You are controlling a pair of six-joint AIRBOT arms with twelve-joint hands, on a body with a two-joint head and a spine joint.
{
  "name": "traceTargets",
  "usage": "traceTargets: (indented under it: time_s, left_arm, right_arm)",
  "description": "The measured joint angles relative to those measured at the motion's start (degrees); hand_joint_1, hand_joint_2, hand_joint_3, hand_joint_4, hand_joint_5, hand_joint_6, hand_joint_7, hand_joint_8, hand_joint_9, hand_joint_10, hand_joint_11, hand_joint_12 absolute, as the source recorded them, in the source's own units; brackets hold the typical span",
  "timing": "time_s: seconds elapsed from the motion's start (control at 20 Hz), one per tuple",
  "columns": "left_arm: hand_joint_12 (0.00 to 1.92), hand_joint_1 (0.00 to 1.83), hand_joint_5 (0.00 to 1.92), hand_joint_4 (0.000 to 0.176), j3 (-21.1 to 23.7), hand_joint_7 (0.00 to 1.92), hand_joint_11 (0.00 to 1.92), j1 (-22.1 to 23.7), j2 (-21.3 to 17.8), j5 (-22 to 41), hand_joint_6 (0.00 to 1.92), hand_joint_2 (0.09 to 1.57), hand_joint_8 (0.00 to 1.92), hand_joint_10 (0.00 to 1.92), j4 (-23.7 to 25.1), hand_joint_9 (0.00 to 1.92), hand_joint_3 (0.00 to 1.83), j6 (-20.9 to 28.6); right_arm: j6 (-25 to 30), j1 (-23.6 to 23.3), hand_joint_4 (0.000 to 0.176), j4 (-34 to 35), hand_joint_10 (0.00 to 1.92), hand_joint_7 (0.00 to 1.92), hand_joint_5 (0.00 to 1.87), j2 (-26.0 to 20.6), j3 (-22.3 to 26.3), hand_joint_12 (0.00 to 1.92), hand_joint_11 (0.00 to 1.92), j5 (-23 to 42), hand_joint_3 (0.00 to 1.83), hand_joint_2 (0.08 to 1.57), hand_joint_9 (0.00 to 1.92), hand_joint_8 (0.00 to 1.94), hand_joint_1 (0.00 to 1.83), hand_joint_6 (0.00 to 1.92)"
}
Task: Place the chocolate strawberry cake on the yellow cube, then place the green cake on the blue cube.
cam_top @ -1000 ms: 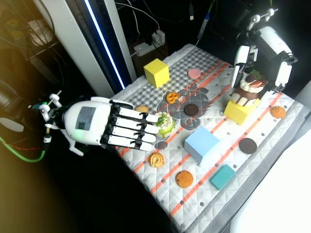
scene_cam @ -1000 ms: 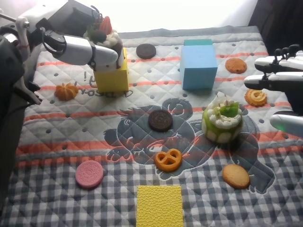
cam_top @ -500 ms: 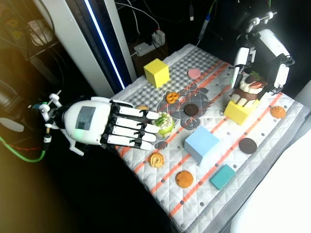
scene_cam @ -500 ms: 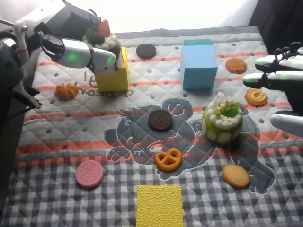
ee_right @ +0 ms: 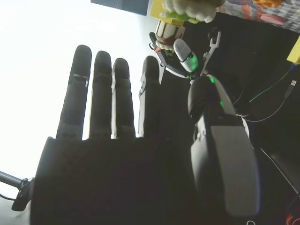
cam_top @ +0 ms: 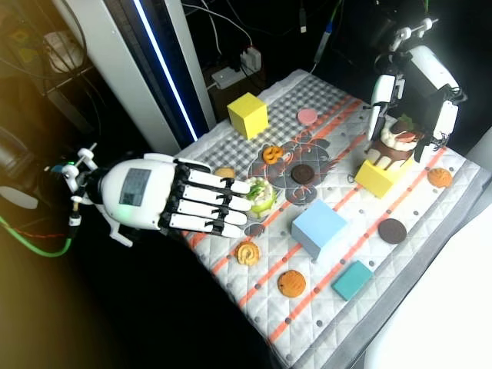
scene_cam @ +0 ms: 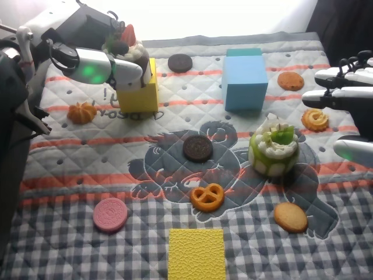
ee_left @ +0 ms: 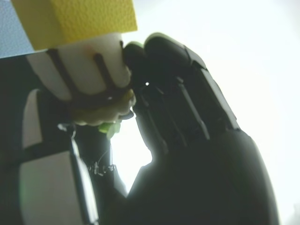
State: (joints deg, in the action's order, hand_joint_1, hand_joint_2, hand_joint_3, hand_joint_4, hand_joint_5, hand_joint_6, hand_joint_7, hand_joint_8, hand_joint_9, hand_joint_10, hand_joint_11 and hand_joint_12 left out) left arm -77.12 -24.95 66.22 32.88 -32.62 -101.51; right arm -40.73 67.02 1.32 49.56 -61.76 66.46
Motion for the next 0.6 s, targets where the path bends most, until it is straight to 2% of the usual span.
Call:
traceTargets:
  time_s: [0.15, 0.2, 0.25, 0.3, 0.4, 0.45, 0.6]
  left_arm:
    - [1.6, 0.96, 0.67, 0.0, 0.3, 0.9, 0.61, -0.5, 0.0, 0.3, 0.0, 0.89, 0.66, 1.15, -0.1, 0.82, 0.0, 0.0]
    - [1.54, 0.94, 0.6, 0.0, 0.5, 0.87, 0.58, -0.7, 0.0, 0.6, 0.0, 0.87, 0.54, 1.06, -0.1, 0.8, 0.0, 0.0]
    - [1.48, 0.89, 0.5, 0.02, 0.5, 0.83, 0.53, -0.7, 0.0, 0.6, 0.0, 0.86, 0.27, 0.88, 0.0, 0.75, 0.0, 0.0]
    - [1.48, 0.89, 0.5, 0.02, 0.5, 0.83, 0.53, -0.7, 0.0, 0.6, 0.0, 0.86, 0.27, 0.88, 0.0, 0.75, 0.0, 0.0]
    - [1.41, 0.86, 0.46, 0.023, 0.7, 0.81, 0.51, -0.9, 0.0, 0.5, 0.0, 0.86, 0.1, 0.72, 0.1, 0.74, 0.0, 0.0]
    - [1.4, 0.84, 0.45, 0.032, 0.8, 0.81, 0.48, -0.9, 0.0, 0.3, 0.0, 0.86, 0.07, 0.66, 0.1, 0.74, 0.0, 0.0]
    - [1.39, 0.84, 0.45, 0.025, 0.8, 0.8, 0.49, -0.9, -0.1, 0.0, 0.0, 0.86, 0.02, 0.59, 0.2, 0.75, 0.0, 0.0]
  right_arm:
    - [0.0, 0.0, 0.092, 0.1, 0.0, 0.31, 0.5, 0.1, 0.0, 0.55, 0.18, 0.0, 0.0, 1.31, 0.34, 0.0, 0.38, 0.0]
    - [0.0, 0.0, 0.097, -0.1, 0.01, 0.31, 0.5, 0.1, 0.0, 0.56, 0.19, 0.0, 0.0, 1.31, 0.35, 0.0, 0.38, 0.0]
    - [0.0, 0.0, 0.093, 0.0, 0.0, 0.3, 0.5, 0.1, 0.0, 0.56, 0.18, 0.0, 0.0, 1.31, 0.34, 0.0, 0.37, 0.0]
    - [0.0, 0.0, 0.093, 0.0, 0.0, 0.3, 0.5, 0.1, 0.0, 0.56, 0.18, 0.0, 0.0, 1.31, 0.34, 0.0, 0.37, 0.0]
    - [0.0, 0.0, 0.101, 0.0, 0.0, 0.31, 0.49, 0.1, -0.1, 0.61, 0.16, 0.0, 0.0, 1.31, 0.36, 0.0, 0.32, 0.0]
    - [0.0, 0.0, 0.106, 0.0, 0.0, 0.31, 0.49, 0.1, -0.1, 0.63, 0.17, 0.0, 0.0, 1.31, 0.36, 0.0, 0.33, 0.0]
    - [0.0, 0.0, 0.093, 0.0, 0.0, 0.31, 0.5, 0.3, -0.2, 0.68, 0.14, 0.1, 0.0, 1.31, 0.35, 0.0, 0.39, 0.0]
